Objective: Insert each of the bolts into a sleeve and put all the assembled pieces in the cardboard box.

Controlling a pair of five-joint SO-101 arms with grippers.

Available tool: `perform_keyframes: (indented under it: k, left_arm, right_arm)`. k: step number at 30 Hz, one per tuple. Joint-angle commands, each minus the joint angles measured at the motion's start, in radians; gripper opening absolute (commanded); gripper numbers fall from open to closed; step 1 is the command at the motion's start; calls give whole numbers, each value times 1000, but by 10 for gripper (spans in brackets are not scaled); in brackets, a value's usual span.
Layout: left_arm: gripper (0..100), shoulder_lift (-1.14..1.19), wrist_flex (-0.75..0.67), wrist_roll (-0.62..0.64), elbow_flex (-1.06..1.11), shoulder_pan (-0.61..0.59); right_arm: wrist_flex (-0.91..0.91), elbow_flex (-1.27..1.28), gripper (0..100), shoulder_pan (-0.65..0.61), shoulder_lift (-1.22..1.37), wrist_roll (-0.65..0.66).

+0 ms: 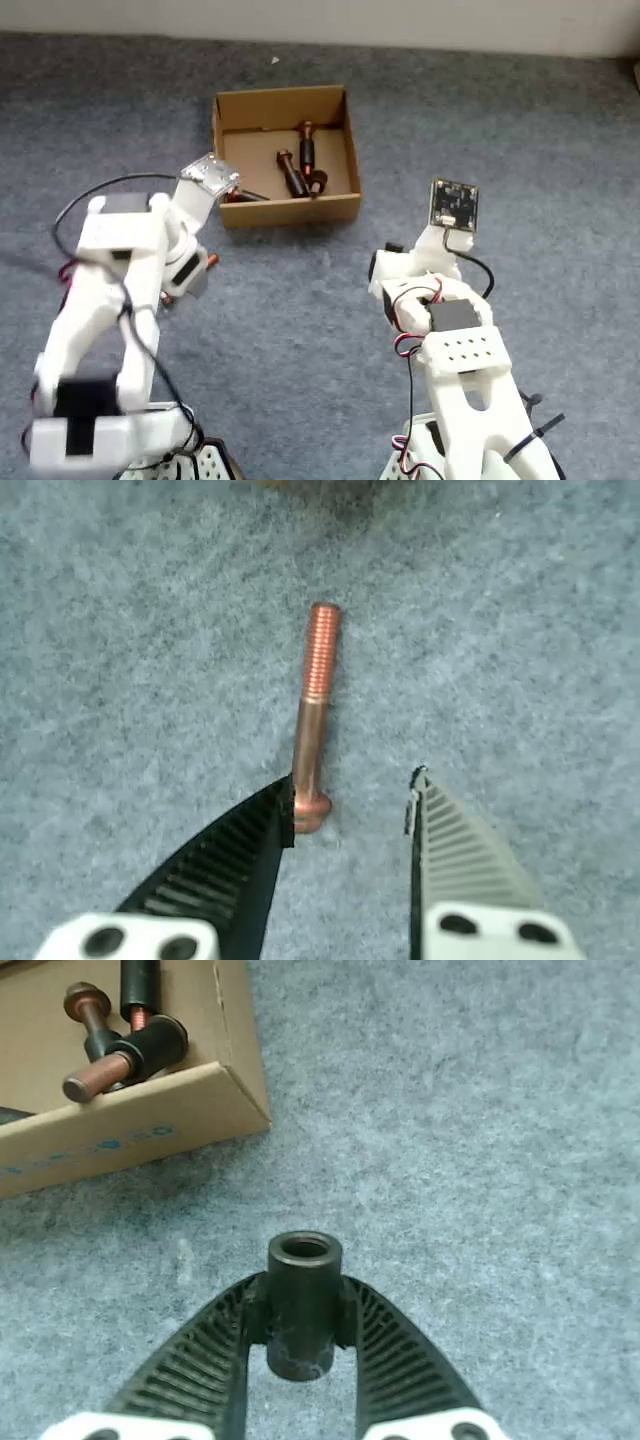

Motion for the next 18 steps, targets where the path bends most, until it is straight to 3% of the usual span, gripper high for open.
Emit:
perform_keyframes:
  k: [1, 7, 15, 18]
  left_arm:
    - [174, 186, -25, -8, -153, 47]
    - [150, 366, -29, 15, -306, 113]
    - [147, 601, -17, 91, -527, 114]
    - [146, 645, 58, 91, -593, 113]
  right_arm:
    - [-22, -8, 5, 7, -28, -3]
    - [-22, -8, 5, 7, -27, -3]
    - [-22, -8, 5, 5, -28, -3]
    - [-22, -10, 5, 5, -28, -3]
